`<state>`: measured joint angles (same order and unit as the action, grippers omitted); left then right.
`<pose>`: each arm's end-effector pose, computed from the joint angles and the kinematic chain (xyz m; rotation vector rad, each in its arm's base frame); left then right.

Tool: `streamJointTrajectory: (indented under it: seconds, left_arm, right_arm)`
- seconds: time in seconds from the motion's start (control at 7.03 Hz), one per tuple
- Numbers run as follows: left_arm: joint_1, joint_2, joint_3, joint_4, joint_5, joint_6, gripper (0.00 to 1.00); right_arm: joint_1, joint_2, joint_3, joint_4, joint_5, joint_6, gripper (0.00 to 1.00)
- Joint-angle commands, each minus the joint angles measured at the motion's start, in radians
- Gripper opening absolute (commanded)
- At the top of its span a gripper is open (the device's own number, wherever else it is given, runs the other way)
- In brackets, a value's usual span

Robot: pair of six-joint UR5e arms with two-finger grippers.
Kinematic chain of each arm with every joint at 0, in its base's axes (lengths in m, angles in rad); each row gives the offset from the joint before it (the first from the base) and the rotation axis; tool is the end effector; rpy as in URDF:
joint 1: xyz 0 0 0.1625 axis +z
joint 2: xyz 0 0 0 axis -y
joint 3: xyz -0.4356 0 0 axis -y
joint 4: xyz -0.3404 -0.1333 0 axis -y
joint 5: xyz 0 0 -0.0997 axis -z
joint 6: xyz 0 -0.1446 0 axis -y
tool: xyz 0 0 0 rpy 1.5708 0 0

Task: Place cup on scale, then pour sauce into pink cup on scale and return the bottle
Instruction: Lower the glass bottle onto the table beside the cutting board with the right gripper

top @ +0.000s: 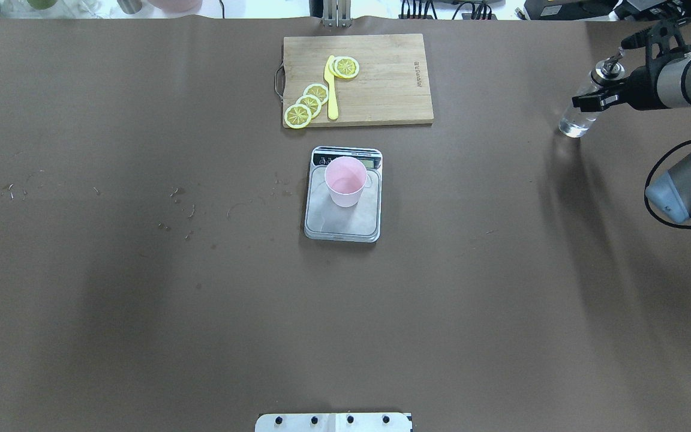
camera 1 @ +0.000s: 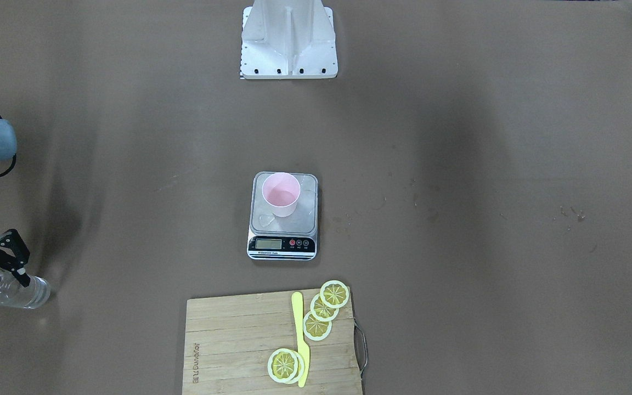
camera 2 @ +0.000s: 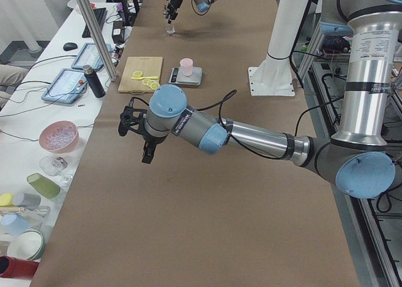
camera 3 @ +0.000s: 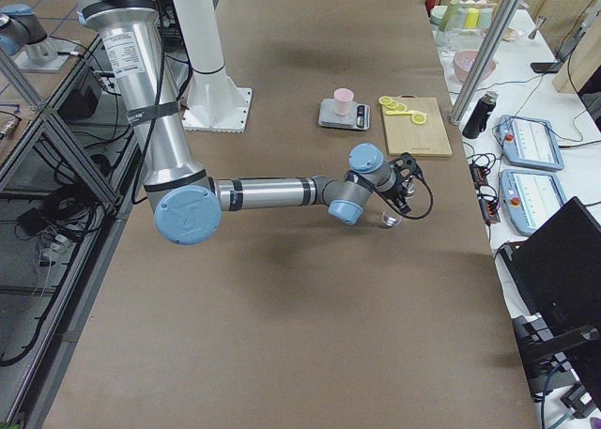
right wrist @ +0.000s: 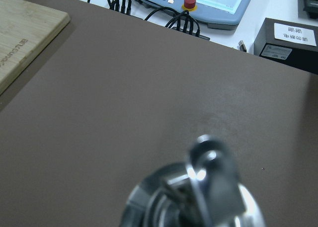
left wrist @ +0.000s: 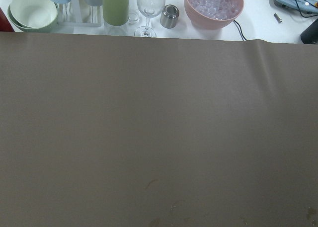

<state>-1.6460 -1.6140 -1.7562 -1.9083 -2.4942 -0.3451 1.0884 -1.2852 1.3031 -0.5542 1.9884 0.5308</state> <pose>-0.0541 -0.4786 0.5407 0.3983 0.9579 -0.1207 -0.2250 -0.5906 0.5562 0.7062 -0.8255 -0.1723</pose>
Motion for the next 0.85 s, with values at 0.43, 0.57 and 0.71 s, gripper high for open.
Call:
streamJointTrajectory:
  seconds: [0.43, 0.57, 0.71]
  left_arm:
    - [0.002, 0.000, 0.006, 0.000, 0.001, 0.000, 0.97]
    - [0.000, -0.001, 0.006, 0.000, 0.001, 0.000, 0.97]
    - [0.002, 0.000, 0.006, 0.000, 0.001, 0.000, 0.97]
  right_arm:
    - [-0.013, 0.021, -0.007, -0.029, 0.000, 0.000, 0.00]
    - [-0.018, 0.023, -0.008, -0.029, 0.000, 0.000, 0.00]
    - [-0.018, 0.027, -0.008, -0.041, 0.000, -0.002, 0.03]
